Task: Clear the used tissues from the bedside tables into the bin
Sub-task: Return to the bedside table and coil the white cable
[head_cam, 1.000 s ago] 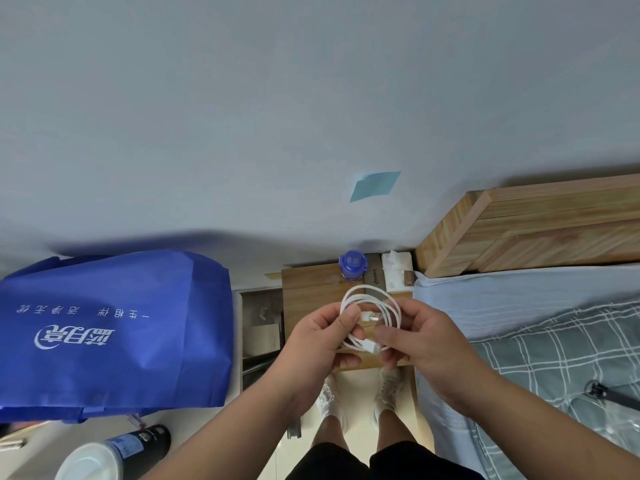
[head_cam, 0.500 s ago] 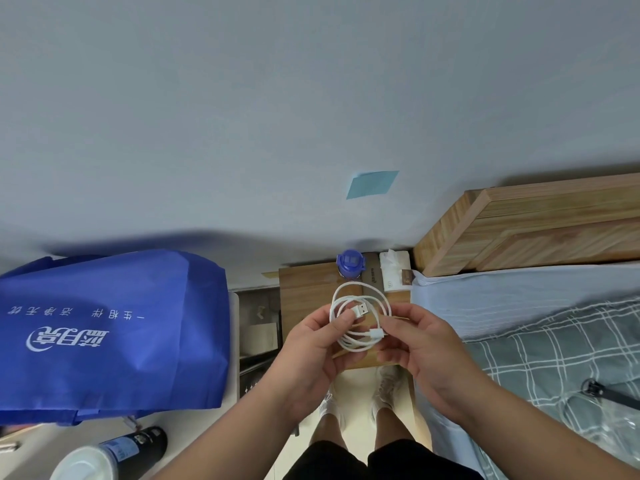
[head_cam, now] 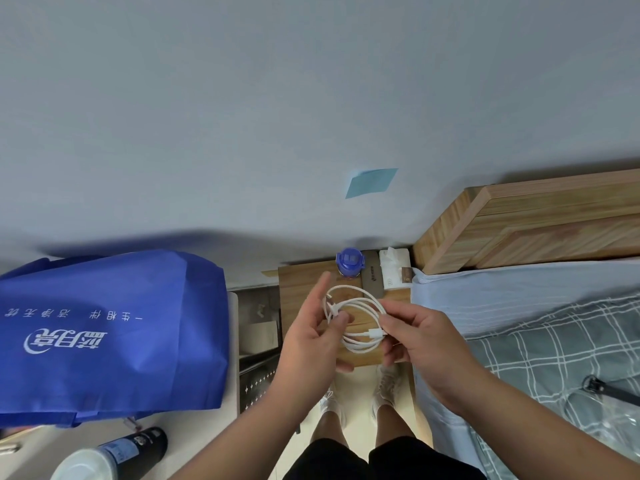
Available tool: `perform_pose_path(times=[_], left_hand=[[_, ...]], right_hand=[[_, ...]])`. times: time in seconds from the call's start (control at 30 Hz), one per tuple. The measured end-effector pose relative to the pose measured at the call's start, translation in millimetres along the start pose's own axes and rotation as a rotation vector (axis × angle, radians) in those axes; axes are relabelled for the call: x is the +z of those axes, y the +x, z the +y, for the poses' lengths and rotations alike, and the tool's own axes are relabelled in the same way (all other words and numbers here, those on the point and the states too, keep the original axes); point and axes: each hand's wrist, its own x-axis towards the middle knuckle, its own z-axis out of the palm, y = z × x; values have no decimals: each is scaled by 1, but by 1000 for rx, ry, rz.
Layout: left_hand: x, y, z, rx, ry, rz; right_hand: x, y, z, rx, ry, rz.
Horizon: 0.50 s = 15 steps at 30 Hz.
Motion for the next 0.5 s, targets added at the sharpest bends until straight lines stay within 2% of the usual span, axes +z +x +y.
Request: perform_pose_path(times=[0.13,0.23,0.3,0.4,0.5], left_hand=[[-3,-1,0,-9,173,20],[-2,-2,2,-45,169,42],[1,-2,5,-83,81,51],[3,-1,7,-159,-101,48],[2,-2,4,-186,-162,62]], right_hand=[[-3,2,-3,4,-16,19],[2,3,-4,-48,-41,83],[7,1,-2,-126,-101,120],[5,-2,1,-293,-323,113],[-3,-4,-4,-373,-597,18]])
